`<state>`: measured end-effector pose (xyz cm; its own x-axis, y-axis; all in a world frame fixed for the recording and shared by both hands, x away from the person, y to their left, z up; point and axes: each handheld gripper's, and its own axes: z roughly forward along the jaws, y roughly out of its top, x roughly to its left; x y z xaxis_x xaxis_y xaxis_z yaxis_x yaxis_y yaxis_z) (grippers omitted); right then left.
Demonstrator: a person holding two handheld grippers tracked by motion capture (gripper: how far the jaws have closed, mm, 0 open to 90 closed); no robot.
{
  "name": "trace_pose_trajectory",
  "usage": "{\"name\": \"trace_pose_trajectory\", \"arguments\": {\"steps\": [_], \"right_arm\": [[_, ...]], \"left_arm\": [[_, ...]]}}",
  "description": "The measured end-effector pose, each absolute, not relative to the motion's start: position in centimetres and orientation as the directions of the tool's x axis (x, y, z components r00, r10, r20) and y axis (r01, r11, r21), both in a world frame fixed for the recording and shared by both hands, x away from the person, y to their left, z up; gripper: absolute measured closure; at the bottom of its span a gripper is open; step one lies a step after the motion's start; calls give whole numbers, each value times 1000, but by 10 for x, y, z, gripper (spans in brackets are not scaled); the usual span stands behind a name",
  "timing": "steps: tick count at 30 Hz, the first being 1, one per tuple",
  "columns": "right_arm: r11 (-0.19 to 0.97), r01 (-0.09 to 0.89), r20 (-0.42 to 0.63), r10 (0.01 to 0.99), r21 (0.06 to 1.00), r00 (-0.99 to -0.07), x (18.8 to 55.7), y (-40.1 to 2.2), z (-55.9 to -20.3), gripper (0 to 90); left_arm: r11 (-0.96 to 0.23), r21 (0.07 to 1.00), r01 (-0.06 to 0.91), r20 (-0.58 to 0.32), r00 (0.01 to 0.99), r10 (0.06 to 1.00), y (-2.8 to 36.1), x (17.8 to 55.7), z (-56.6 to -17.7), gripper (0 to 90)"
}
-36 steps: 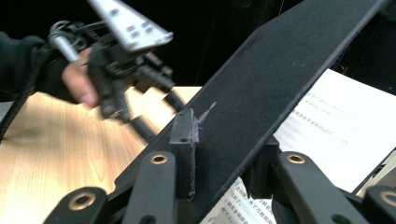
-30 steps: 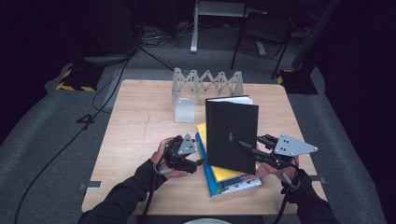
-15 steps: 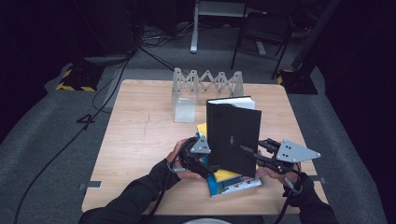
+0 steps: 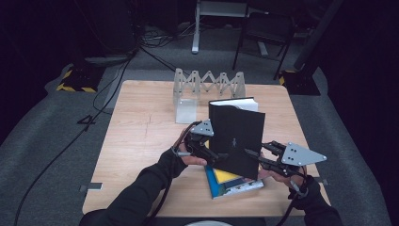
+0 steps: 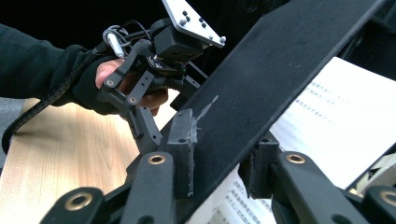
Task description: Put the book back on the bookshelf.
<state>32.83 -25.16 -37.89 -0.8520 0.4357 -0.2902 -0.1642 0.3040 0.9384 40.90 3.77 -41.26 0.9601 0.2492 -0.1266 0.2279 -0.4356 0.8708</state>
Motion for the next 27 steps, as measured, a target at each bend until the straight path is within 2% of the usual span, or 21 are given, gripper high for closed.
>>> {"name": "trace_pose_trajectory", "arguments": {"steps": [4, 10, 11, 14, 15, 16, 17, 19, 20, 21, 22, 23, 25, 27], "right_arm": [[311, -121, -269, 495, 943, -826, 330, -263, -382, 625], [335, -67, -243, 518, 940, -820, 333, -275, -393, 637], [335, -67, -243, 518, 940, -820, 333, -275, -393, 637], [346, -45, -249, 571, 937, -782, 333, -282, -397, 679], [343, -37, -240, 573, 938, -784, 334, -284, -398, 696], [343, -37, -240, 573, 938, -784, 334, -284, -398, 696], [336, -41, -236, 565, 941, -791, 335, -287, -399, 732], [338, -45, -240, 563, 940, -790, 334, -288, -399, 722], [340, -46, -243, 567, 939, -787, 334, -288, -399, 701], [342, -45, -246, 572, 939, -783, 333, -287, -399, 628], [342, -45, -246, 572, 939, -783, 333, -287, -399, 628], [350, -25, -248, 609, 936, -753, 334, -283, -401, 478], [358, -8, -246, 624, 934, -742, 336, -282, -402, 473], [334, 3, -220, 628, 943, -746, 338, -284, -405, 408]], "left_arm": [[-392, 887, 245, -159, 958, 240, 43, 414, -414, 119], [-367, 905, 213, -140, 967, 215, 48, 413, -409, 298], [-365, 908, 205, -136, 969, 207, 48, 413, -408, 298], [-369, 917, 152, -82, 977, 199, 48, 408, -403, 396], [-381, 917, 115, -46, 982, 186, 47, 404, -400, 420], [-381, 917, 115, -46, 982, 186, 47, 404, -400, 439], [-391, 915, 101, -29, 982, 187, 46, 401, -399, 439], [-399, 912, 90, -14, 982, 189, 44, 399, -397, 446], [-397, 913, 93, -17, 982, 189, 44, 398, -397, 450], [-396, 914, 91, -15, 982, 189, 44, 398, -397, 455], [-396, 914, 91, -15, 982, 189, 44, 398, -397, 455], [-400, 913, 77, -1, 982, 188, 44, 397, -397, 456], [-404, 912, 67, 10, 983, 185, 43, 395, -397, 458], [-419, 907, 35, 43, 984, 175, 43, 391, -396, 468]]}}
